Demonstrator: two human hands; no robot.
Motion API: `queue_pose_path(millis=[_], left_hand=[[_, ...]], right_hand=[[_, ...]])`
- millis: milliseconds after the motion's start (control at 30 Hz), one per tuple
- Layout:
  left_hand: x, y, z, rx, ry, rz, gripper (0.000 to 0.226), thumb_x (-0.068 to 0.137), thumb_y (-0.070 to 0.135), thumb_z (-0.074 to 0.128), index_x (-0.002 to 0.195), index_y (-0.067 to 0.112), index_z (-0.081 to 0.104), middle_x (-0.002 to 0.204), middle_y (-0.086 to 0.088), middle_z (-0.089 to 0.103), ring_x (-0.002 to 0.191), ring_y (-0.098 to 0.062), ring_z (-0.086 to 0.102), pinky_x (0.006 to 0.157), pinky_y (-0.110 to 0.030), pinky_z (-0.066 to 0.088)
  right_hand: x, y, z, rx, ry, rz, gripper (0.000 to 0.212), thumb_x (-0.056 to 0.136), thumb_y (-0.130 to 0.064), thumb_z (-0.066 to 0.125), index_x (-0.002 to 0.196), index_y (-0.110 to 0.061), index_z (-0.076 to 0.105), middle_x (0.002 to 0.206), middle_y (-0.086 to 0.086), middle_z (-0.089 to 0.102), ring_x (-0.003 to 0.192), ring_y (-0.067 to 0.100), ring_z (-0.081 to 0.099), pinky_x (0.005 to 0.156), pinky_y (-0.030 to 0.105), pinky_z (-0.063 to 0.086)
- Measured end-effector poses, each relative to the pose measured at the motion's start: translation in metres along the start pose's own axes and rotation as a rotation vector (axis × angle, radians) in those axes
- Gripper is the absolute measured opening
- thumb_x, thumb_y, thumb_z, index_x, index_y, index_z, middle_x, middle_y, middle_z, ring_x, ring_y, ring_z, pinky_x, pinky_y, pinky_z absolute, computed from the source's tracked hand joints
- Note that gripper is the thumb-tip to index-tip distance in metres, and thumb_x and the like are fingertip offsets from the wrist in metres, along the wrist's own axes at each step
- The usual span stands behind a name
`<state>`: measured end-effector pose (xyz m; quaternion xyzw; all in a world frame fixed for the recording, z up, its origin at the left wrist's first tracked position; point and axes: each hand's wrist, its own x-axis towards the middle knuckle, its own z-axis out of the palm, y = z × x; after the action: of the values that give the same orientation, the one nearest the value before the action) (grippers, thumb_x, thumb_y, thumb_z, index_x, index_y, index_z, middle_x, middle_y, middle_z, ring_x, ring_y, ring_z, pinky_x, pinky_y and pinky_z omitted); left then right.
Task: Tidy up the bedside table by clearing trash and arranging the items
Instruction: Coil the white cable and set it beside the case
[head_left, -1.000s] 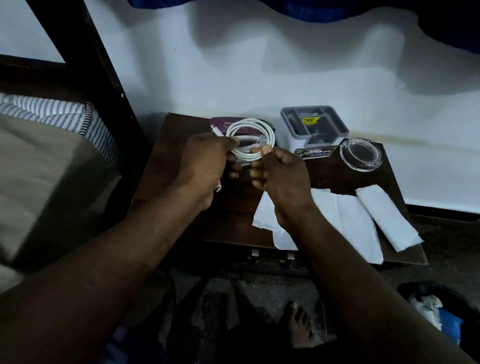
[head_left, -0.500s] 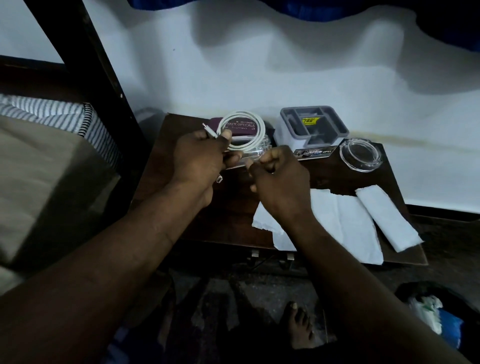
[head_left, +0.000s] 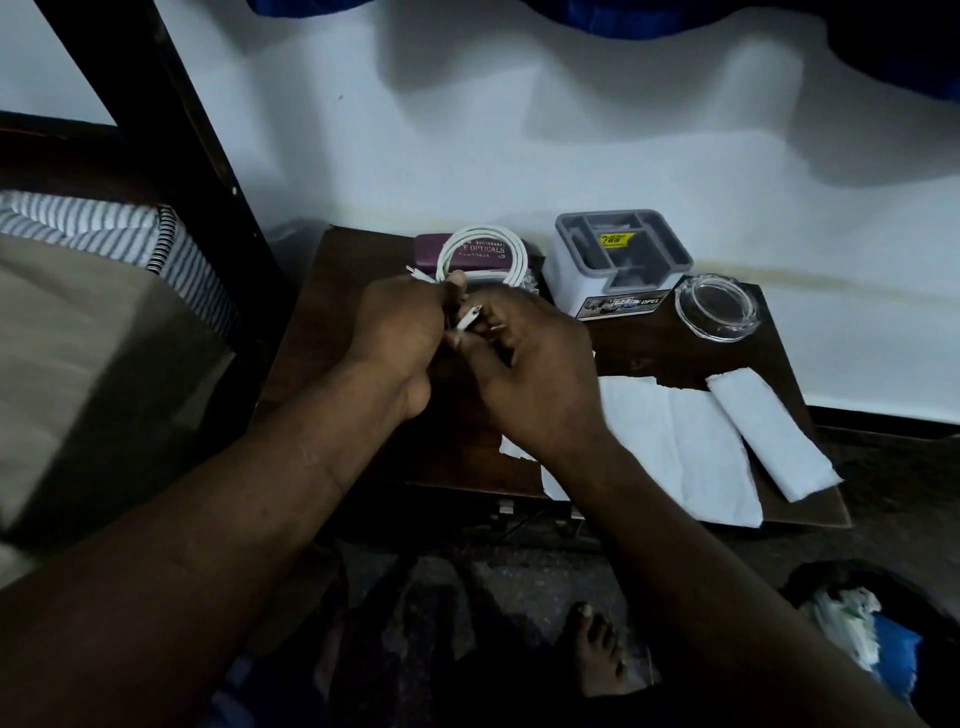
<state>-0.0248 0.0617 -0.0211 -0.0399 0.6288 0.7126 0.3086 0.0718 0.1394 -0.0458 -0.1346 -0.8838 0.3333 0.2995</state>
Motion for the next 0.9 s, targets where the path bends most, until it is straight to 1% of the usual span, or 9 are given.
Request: queue_pose_path(millis=[200,300,400,467,533,600,667,800,900], left_hand=[[-0.002,0.002,-0.004,-0.017,-0.078,-0.034,0.01,0.095,0.012,0.067,0.088,0.009,0.072,0.077,-0.01,0.076,0.067,-0.022,0.071,0.056,-0.028,0.06],[-0.004,0.0,-0.003,0.065,-0.145,-0.003,0.01,0.096,0.012,0.066,0.09,0.008,0.073,0.078,-0.011,0.075,0.068,-0.022,0.073,0.068,-0.031,0.061],[-0.006,-0.001,-0.002,0.068,-0.204,0.004,0.01,0.096,0.011,0.066,0.092,0.007,0.074,0.08,-0.012,0.075,0.07,-0.022,0.072,0.066,-0.026,0.059],[-0.007,0.0,-0.003,0.048,-0.221,0.009,0.009,0.095,0.01,0.066,0.092,0.008,0.074,0.081,-0.012,0.076,0.072,-0.022,0.073,0.064,-0.024,0.058],[-0.007,0.0,-0.004,0.044,-0.241,0.015,0.009,0.095,0.01,0.066,0.097,0.007,0.074,0.086,-0.016,0.077,0.074,-0.024,0.073,0.063,-0.024,0.058],[-0.007,0.0,-0.005,0.054,-0.261,0.016,0.011,0.095,0.009,0.065,0.102,0.006,0.073,0.092,-0.018,0.077,0.075,-0.025,0.073,0.061,-0.023,0.059],[-0.007,-0.001,-0.006,0.062,-0.276,0.017,0.014,0.095,0.009,0.065,0.104,0.003,0.073,0.093,-0.02,0.077,0.075,-0.025,0.073,0.06,-0.022,0.058],[-0.007,-0.001,-0.006,0.071,-0.296,0.029,0.023,0.094,0.011,0.067,0.112,-0.003,0.071,0.088,-0.019,0.076,0.07,-0.022,0.073,0.058,-0.021,0.057],[-0.009,-0.002,-0.005,0.079,-0.291,0.052,0.017,0.093,0.01,0.069,0.105,-0.002,0.071,0.087,-0.021,0.075,0.072,-0.025,0.072,0.058,-0.022,0.057]], right_hand=[[0.011,0.007,-0.009,0.237,0.253,0.277,0.009,0.094,-0.026,0.075,0.09,-0.029,0.068,0.081,-0.01,0.073,0.079,0.01,0.072,0.079,0.044,0.059],[0.014,0.01,-0.014,0.258,0.299,0.354,0.011,0.093,-0.029,0.077,0.092,-0.019,0.074,0.086,-0.007,0.075,0.082,0.009,0.071,0.082,0.037,0.058],[0.016,0.014,-0.014,0.224,0.333,0.394,0.017,0.089,-0.036,0.079,0.091,-0.021,0.073,0.097,-0.006,0.069,0.091,0.012,0.068,0.084,0.032,0.056],[0.017,0.016,-0.015,0.242,0.317,0.435,0.021,0.086,-0.041,0.081,0.09,-0.023,0.071,0.101,-0.001,0.069,0.096,0.018,0.069,0.086,0.038,0.058],[0.018,0.014,-0.017,0.429,0.271,0.523,0.021,0.087,-0.035,0.083,0.097,-0.021,0.07,0.105,0.004,0.073,0.102,0.026,0.073,0.079,0.043,0.063],[0.018,0.01,-0.02,0.646,0.24,0.622,0.025,0.089,-0.02,0.083,0.104,-0.019,0.063,0.112,0.014,0.073,0.104,0.031,0.075,0.069,0.032,0.062],[0.018,0.006,-0.024,0.724,0.234,0.651,0.031,0.089,-0.011,0.082,0.107,-0.017,0.057,0.111,0.019,0.072,0.094,0.027,0.077,0.066,0.027,0.059],[0.022,0.002,-0.027,0.778,0.25,0.696,0.043,0.088,-0.006,0.081,0.12,-0.014,0.053,0.104,0.009,0.071,0.083,0.017,0.072,0.061,0.024,0.056],[0.023,0.002,-0.03,0.813,0.207,0.778,0.036,0.091,-0.001,0.075,0.118,-0.015,0.057,0.097,0.002,0.072,0.075,0.014,0.069,0.06,0.026,0.055]])
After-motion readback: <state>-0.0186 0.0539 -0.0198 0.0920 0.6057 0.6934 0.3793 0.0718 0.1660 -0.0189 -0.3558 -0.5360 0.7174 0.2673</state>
